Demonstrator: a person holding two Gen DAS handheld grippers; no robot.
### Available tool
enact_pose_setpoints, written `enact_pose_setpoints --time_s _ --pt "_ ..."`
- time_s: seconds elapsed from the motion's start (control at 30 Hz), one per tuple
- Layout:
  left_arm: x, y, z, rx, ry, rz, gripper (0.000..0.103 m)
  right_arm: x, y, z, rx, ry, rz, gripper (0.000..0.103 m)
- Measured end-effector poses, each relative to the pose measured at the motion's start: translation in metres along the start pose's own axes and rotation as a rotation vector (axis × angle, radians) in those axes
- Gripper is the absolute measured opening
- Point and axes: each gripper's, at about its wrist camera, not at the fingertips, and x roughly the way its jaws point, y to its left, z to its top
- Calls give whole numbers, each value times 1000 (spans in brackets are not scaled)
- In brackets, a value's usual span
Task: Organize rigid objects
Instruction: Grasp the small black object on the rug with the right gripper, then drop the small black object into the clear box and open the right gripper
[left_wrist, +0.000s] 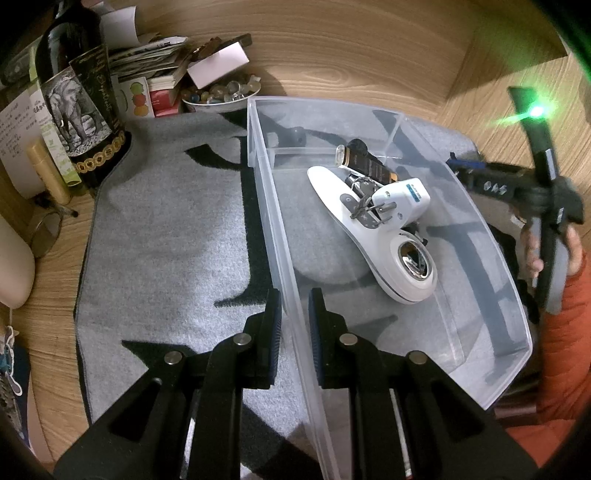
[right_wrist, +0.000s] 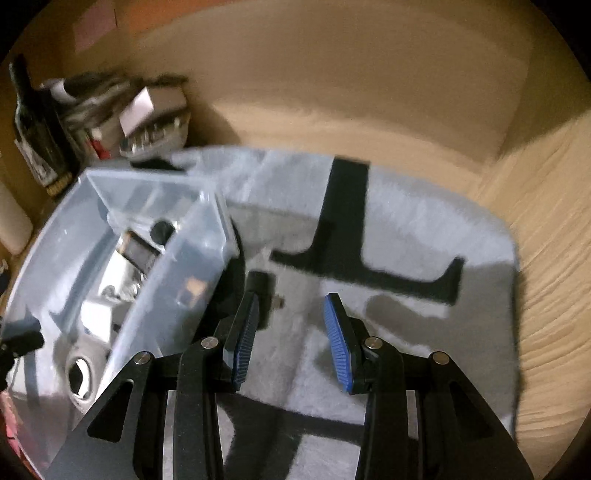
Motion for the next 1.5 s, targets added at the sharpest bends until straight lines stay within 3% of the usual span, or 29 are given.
enact_pose_setpoints --time_s 0.13,0.5,0.63,0.83,1.17,1.33,1.5 --pt "0 0 0 -2 0 0 15 15 4 0 -27 42 20 34" --pt "1 1 0 -1 0 -4 15 29 13 3 -74 32 22 34" --pt "1 1 0 1 -1 -5 15 28 15 3 -88 19 -14 24" --pt "0 2 -1 1 -3 -5 15 23 14 3 -93 -3 -34 24" --pt "1 2 0 3 -2 -3 15 -40 8 8 -65 -145 -45 24" --pt "1 2 0 2 -2 -3 15 -80 26 9 -81 -246 -31 24" --pt "1 2 0 2 -3 1 15 -95 47 9 -106 -295 -21 24"
